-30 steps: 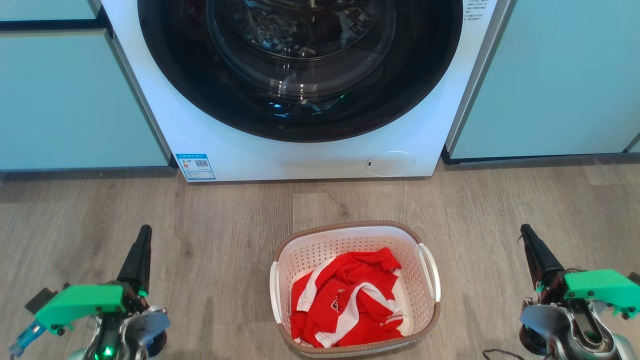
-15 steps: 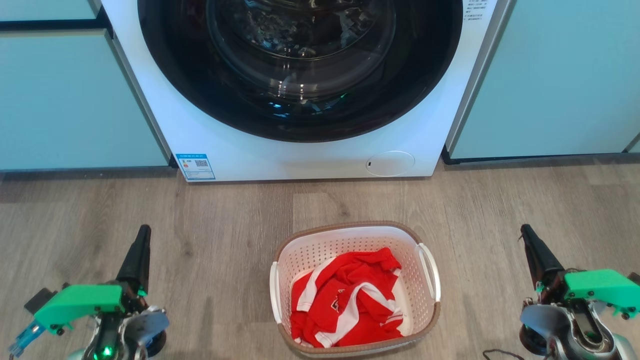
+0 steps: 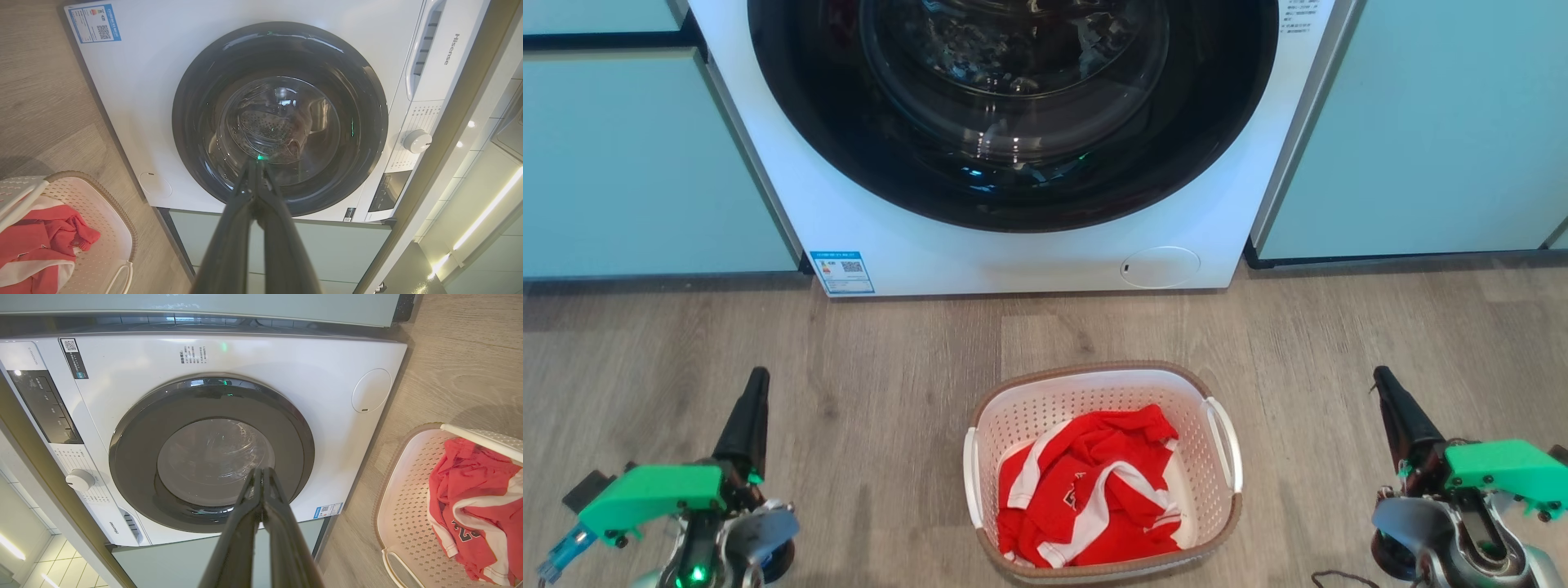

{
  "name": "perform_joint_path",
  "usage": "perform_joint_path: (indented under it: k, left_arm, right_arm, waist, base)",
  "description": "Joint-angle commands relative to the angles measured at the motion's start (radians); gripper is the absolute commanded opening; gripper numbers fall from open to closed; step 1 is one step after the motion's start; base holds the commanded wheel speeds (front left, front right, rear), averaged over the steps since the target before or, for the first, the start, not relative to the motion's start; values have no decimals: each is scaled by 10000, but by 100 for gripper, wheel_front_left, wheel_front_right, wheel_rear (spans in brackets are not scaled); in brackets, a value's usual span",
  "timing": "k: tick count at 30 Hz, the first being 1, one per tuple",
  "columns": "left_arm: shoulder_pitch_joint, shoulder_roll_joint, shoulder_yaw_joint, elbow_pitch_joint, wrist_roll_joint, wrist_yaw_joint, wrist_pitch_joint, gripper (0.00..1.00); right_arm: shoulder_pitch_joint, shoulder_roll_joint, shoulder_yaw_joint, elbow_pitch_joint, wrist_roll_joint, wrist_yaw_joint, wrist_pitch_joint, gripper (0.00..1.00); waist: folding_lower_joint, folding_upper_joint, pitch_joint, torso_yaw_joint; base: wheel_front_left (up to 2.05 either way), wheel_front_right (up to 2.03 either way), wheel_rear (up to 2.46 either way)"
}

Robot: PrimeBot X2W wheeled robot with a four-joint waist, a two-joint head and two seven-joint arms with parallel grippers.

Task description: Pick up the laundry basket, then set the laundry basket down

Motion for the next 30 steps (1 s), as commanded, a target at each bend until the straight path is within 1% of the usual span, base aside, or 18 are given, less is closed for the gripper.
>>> perform_joint_path:
  k: [1,30]
  left_arm:
    - [-588,35,329,-290,35,-67,48,0]
    - [-591,8,368,-289,67,-67,79,0]
  right_arm:
    - [-475,-133,167,-311,3,-15,64,0]
    - [-477,-121,151,-310,-11,-15,77,0]
  waist:
    - [0,0,0,1]
    - [0,0,0,1]
  base:
    - [0,0,0]
    - [0,0,0]
